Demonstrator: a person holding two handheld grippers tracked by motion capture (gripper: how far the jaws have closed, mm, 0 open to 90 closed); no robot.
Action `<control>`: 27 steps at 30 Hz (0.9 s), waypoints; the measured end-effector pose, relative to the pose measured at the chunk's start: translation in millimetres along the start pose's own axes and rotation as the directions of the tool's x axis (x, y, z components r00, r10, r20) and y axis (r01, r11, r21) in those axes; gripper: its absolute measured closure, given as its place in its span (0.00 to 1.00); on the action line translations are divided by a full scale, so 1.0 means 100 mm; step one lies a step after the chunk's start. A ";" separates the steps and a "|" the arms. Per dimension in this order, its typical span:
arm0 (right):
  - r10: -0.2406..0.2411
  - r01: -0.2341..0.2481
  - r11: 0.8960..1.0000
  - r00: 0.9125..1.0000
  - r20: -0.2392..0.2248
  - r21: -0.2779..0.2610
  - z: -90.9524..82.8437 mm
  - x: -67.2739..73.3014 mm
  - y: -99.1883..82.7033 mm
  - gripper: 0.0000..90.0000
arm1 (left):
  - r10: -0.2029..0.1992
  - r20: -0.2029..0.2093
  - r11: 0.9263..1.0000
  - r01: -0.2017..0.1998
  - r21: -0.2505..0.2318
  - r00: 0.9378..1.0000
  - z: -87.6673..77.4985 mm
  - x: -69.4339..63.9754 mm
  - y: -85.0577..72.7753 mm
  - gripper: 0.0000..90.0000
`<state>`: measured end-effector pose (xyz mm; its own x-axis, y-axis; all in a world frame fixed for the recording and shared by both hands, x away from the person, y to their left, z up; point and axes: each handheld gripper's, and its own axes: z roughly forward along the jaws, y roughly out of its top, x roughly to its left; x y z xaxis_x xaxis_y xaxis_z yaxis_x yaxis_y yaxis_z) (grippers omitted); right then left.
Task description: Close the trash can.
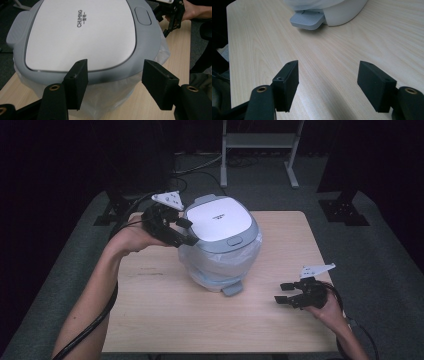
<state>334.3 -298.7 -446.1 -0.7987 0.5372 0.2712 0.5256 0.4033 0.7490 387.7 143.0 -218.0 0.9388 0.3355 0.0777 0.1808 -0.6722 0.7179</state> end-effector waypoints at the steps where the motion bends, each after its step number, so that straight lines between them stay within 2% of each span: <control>1: 0.000 0.000 1.000 1.000 0.000 0.001 0.00 0.00 0.00 0.36 | 0.006 -0.002 1.000 -0.006 0.001 1.000 -0.02 0.00 -0.02 0.41; 14: 0.004 -0.004 1.000 1.000 -0.004 0.000 0.03 0.01 0.02 0.36 | -0.034 -0.036 0.999 0.032 -0.036 0.999 -0.18 -0.04 -0.23 0.40; 27: 0.002 -0.002 1.000 1.000 -0.002 -0.002 0.02 0.00 0.02 0.36 | -0.065 -0.058 0.997 0.062 -0.049 0.996 -0.28 -0.06 -0.45 0.40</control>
<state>335.7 -296.3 -445.8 -0.7981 0.5364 0.2745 0.5270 0.4005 0.7496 366.0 189.8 -231.5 0.9062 0.4168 0.0710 0.2245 -0.6166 0.7546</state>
